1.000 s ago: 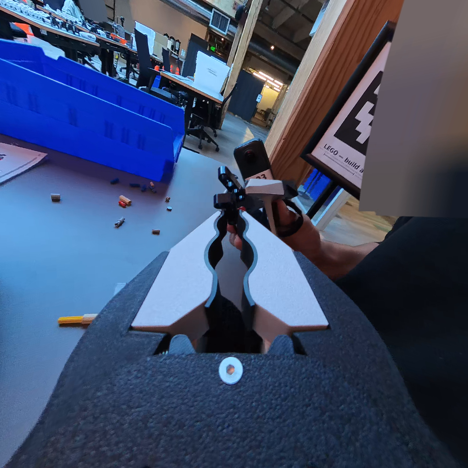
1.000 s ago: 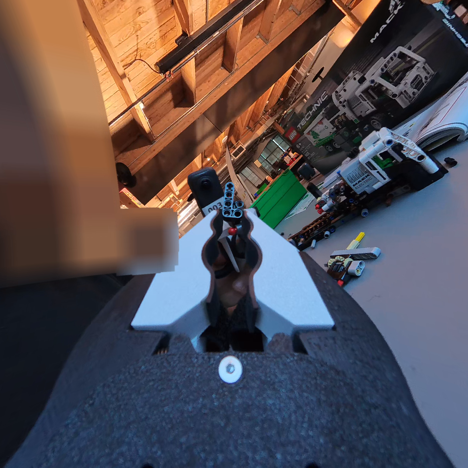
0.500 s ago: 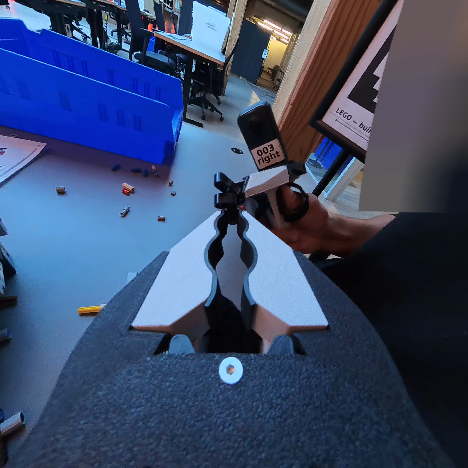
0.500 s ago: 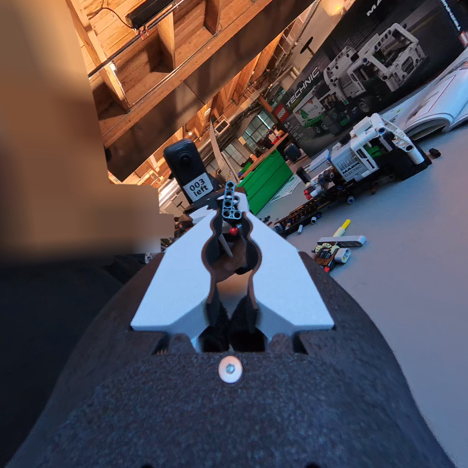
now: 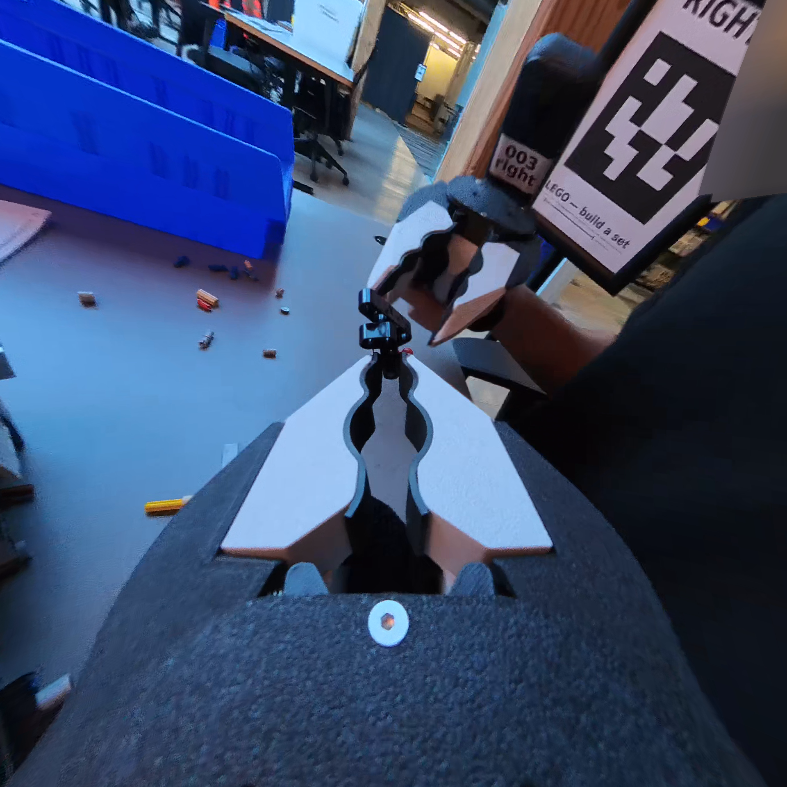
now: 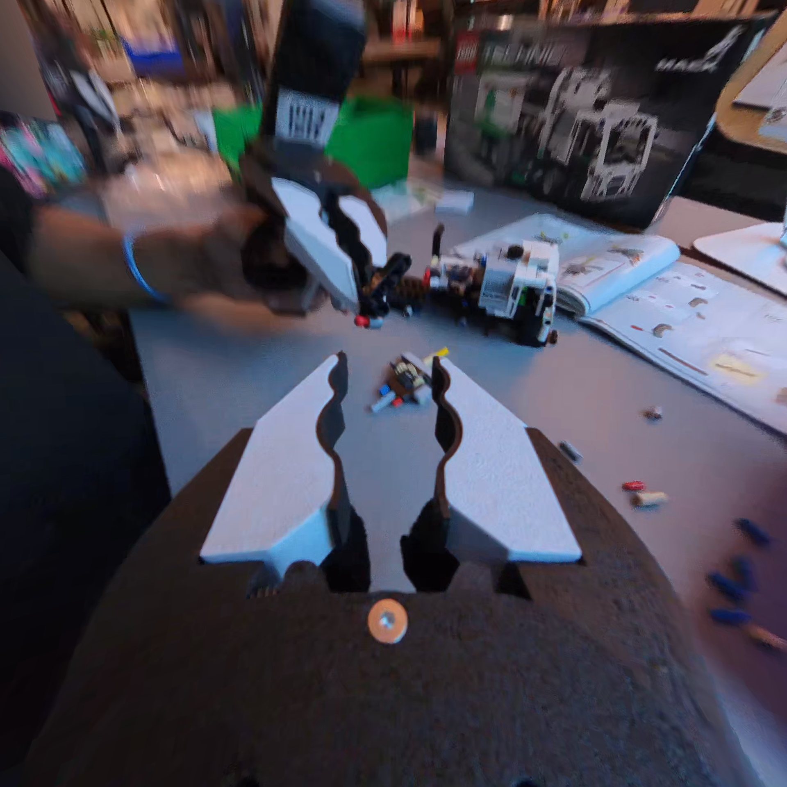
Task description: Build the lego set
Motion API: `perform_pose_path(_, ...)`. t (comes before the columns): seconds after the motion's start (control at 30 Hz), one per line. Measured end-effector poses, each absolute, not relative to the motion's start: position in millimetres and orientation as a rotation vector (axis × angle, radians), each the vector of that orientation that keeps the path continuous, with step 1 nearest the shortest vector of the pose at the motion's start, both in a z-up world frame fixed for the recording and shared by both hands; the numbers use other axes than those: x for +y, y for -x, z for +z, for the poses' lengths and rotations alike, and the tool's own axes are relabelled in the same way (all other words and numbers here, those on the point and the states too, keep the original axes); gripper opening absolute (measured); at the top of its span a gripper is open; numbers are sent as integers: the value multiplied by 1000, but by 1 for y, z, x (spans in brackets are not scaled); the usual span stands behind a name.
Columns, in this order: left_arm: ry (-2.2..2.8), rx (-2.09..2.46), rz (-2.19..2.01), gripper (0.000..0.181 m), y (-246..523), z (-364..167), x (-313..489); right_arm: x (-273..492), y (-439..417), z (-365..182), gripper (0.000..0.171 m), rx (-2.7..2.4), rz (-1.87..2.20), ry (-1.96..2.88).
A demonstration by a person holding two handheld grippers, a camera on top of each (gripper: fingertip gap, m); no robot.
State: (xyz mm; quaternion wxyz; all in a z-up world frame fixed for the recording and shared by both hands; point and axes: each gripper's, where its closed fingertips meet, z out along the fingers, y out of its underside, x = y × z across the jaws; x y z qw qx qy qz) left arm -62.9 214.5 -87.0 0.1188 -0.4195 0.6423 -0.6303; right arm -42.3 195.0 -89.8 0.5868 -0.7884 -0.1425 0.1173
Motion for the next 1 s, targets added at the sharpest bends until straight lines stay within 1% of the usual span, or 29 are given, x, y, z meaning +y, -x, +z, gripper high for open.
perform_pose_path(0.07,1252,1883,-1895,5,62,-89,213,197,38,-94,39,-432,171,1916)
perform_pose_path(0.27,1388,1877,-2264,5,66,-87,206,202,57,-68,36,-702,332,1800)
perform_pose_path(0.4,1398,1933,-2323,5,72,-86,199,207,66,-60,34,-793,490,1757)
perform_pose_path(0.63,1375,1924,-2399,5,72,-74,191,211,64,-65,35,-841,517,1755)
perform_pose_path(0.83,1367,1951,-2285,5,67,-77,190,211,59,-70,31,-751,544,1784)
perform_pose_path(1.0,1215,1996,-1873,5,56,-84,195,215,50,-77,32,-523,760,1821)
